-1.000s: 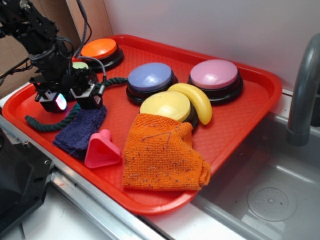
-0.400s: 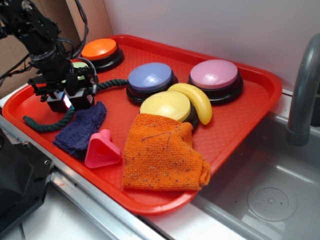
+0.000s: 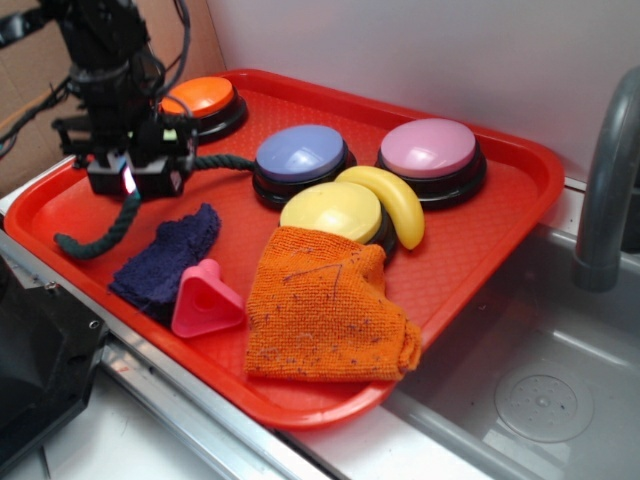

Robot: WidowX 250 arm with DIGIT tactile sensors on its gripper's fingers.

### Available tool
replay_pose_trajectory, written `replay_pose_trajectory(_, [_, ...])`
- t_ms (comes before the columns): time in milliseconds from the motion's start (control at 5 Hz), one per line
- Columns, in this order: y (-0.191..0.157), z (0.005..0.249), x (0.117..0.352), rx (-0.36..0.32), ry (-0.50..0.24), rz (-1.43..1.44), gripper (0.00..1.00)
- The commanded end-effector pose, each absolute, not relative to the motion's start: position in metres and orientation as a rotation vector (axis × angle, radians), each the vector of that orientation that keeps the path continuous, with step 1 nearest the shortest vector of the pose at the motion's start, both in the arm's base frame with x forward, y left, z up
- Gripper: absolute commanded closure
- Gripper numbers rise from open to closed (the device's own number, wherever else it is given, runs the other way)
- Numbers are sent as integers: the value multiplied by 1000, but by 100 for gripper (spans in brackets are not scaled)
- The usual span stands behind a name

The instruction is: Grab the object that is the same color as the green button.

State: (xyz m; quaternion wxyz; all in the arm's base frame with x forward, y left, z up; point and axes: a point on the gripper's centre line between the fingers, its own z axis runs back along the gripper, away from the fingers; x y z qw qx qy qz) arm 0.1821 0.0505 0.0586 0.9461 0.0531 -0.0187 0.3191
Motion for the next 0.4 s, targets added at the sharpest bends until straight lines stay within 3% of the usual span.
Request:
replay_pose_trajectory(0, [15,166,227,56,-156,299,100])
replay_pose_trajectory(200, [0,191,232,29,-189,175,100])
